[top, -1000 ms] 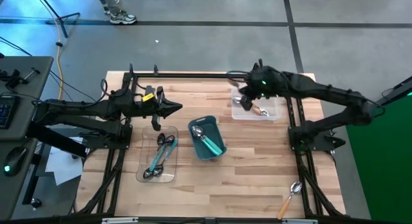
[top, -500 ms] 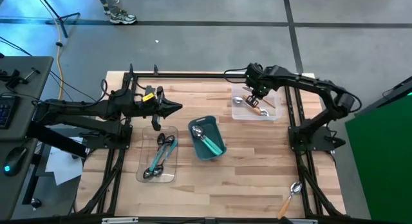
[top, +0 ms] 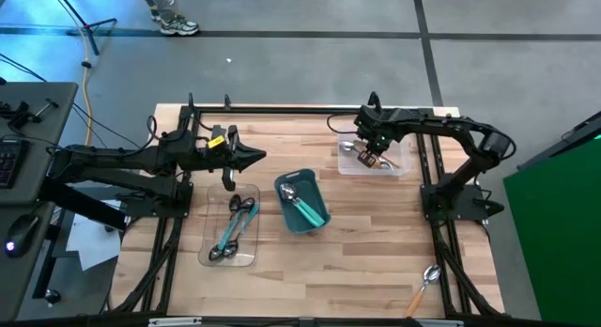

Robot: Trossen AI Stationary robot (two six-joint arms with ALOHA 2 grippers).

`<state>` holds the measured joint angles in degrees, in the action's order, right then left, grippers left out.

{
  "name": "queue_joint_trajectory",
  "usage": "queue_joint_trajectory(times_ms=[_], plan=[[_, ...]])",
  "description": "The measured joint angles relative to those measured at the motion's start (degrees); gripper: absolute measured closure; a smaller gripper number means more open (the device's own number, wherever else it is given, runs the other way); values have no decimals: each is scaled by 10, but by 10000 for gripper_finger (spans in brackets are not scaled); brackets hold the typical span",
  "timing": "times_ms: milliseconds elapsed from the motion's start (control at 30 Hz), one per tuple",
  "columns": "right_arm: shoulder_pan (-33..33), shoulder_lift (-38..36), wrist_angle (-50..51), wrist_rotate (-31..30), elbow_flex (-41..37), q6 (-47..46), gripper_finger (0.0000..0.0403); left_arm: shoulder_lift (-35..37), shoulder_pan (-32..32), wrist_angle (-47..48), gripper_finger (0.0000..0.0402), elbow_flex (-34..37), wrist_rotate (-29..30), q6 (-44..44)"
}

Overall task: Sort silverware by color (type)
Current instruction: Put the orange spoon into the white bin

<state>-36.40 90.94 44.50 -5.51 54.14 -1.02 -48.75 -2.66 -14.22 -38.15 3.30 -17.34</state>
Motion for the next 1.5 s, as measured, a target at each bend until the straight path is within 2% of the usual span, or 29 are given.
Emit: queue_joint_trajectory(times_ms=[1500], plan=[[0,-1,-31,19,-1,-41,403,0,0,3,402,0,6,31]])
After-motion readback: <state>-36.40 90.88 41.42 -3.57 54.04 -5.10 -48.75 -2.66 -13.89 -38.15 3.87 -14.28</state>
